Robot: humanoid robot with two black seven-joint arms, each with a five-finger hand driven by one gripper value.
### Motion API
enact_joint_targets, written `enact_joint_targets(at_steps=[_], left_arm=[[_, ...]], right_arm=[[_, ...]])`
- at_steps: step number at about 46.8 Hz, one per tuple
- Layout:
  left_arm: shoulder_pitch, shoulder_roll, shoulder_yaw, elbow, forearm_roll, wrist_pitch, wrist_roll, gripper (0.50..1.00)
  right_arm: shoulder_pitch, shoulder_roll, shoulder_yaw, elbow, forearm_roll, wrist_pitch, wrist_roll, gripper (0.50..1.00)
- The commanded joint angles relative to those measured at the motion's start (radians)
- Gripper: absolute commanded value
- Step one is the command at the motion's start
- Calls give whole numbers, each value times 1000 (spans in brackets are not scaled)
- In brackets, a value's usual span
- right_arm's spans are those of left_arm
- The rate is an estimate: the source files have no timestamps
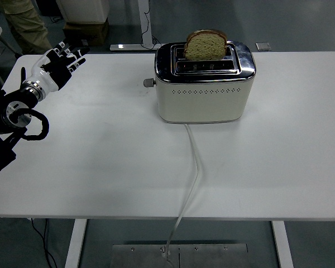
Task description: Press down toaster
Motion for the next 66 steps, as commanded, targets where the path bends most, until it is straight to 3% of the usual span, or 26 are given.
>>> enact_joint_targets(at_steps=[1, 11, 55, 66], left_arm=[[0, 0, 0, 0, 1, -1, -1, 1000], [3, -3, 2, 0, 27, 2, -40, 1000], [-3, -26, 2, -11, 85, -7, -40, 1000], [-17, 0, 2, -104, 91, -10, -38, 1000]], right_arm=[[0, 0, 0, 0, 0, 0, 0, 998], [0, 0, 0, 0, 0, 0, 0, 1000], [0, 0, 0, 0, 0, 0, 0, 1000], [0, 0, 0, 0, 0, 0, 0, 1000]])
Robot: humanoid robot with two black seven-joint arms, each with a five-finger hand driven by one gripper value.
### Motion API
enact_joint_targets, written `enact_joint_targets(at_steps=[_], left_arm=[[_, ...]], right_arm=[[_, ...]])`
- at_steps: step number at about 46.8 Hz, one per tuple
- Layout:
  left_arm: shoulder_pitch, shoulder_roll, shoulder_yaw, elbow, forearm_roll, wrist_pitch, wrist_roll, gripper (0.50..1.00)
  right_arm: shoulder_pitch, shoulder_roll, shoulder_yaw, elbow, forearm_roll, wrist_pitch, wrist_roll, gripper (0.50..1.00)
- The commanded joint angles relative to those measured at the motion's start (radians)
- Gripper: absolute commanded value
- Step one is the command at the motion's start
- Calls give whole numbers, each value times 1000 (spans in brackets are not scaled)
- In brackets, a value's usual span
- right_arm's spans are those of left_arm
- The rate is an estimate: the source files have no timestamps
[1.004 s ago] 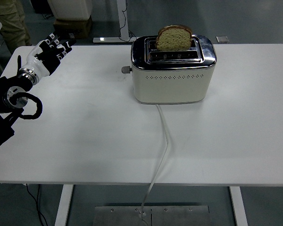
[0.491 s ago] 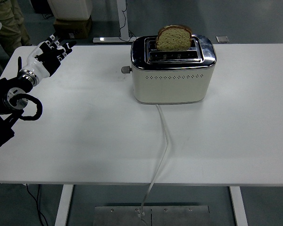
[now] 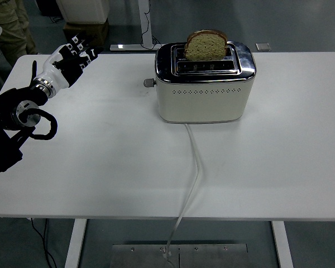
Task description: Press down toaster
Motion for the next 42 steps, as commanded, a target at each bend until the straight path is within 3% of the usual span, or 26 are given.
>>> enact_joint_targets(at_steps=[1, 17, 24, 29, 30, 34, 42], left_arm=[[-2, 20, -1, -41, 0, 5, 0, 1000], [-13, 158, 0, -259, 8, 15, 8, 1000], [-39, 230, 5, -388, 146, 15, 15, 1000], [-56, 261, 7, -445, 283, 11, 72, 1000], [-77, 279, 16, -472, 390, 0, 141, 1000], [-125, 301, 71, -492, 534, -30, 213, 1000], [-257, 328, 238, -492, 677, -113, 235, 1000]], right_arm=[[1, 0, -2, 0, 0, 0, 2, 1000], [1, 0, -2, 0, 0, 0, 0, 998], [1, 0, -2, 0, 0, 0, 0, 998], [2, 0, -2, 0, 0, 0, 0, 998], [1, 0, -2, 0, 0, 0, 2, 1000], [2, 0, -2, 0, 0, 0, 0, 1000], [4, 0, -2, 0, 0, 0, 0, 998]])
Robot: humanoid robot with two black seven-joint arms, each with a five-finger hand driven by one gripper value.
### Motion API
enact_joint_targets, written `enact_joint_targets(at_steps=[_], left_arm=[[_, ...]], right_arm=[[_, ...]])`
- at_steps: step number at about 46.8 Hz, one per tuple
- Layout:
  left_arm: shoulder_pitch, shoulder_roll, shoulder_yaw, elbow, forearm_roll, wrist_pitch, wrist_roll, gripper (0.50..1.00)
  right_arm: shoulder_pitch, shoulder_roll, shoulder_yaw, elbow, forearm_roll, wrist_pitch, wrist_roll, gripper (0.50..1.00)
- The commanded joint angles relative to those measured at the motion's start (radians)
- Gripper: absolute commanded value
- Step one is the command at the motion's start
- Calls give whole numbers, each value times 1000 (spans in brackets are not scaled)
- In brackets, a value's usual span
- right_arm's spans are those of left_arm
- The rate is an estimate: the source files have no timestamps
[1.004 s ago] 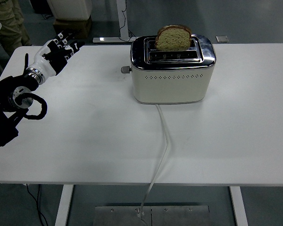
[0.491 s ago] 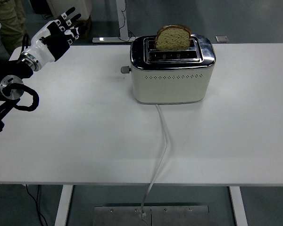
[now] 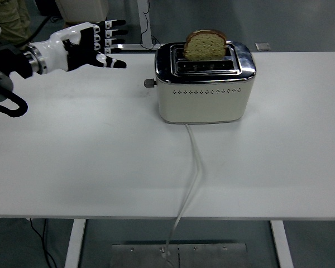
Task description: Press down toaster
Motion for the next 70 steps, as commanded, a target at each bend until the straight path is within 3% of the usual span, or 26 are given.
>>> enact_joint_targets(at_steps=[1, 14, 36, 70], left_arm=[[-48, 15, 62, 1, 289, -27, 4, 1000], [-166, 22, 260, 8, 364, -43, 7, 1000], [-166, -143, 314, 129, 446, -38, 7, 1000], [-157, -182, 317, 161, 446, -33, 7, 1000]], right_arm=[[0, 0, 0, 0, 0, 0, 1, 998], [0, 0, 0, 0, 0, 0, -1, 998], [0, 0, 2, 0, 0, -1, 1, 998], [0, 0, 2, 0, 0, -1, 1, 998]])
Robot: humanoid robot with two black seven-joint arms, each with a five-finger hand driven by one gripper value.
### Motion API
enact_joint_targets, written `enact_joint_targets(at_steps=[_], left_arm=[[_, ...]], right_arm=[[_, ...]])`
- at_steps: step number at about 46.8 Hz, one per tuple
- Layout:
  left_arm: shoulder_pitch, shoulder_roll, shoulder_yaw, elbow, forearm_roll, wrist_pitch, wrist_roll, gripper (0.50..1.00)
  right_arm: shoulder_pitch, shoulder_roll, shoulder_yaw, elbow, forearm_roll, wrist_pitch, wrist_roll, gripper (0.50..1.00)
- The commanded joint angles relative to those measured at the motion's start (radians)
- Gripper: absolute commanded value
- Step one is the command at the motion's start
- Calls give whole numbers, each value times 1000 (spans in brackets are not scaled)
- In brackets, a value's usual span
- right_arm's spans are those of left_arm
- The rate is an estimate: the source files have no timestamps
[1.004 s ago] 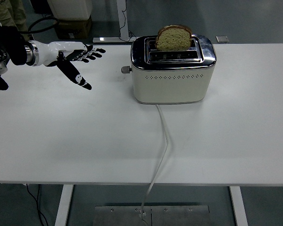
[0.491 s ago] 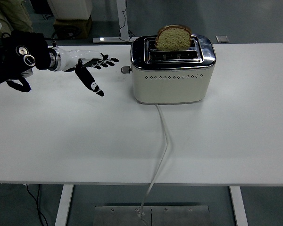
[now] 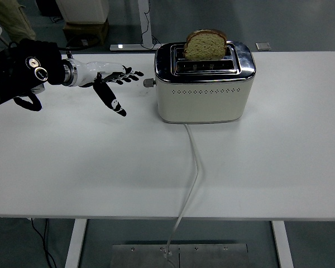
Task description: Press down toaster
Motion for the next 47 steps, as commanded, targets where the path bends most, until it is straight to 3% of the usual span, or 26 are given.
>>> enact_joint_targets(at_steps=[1, 32, 47], left_arm=[[0, -8, 0, 4, -1, 0, 0, 1000], [51, -38, 0, 29, -1, 9, 0, 1000], [71, -84, -2, 86, -1, 12, -3, 1000]], right_arm=[[0, 0, 0, 1, 0, -1, -1, 998], [-2, 0, -1, -1, 0, -1, 0, 1000], [-5, 0, -1, -1, 0, -1, -1, 998]])
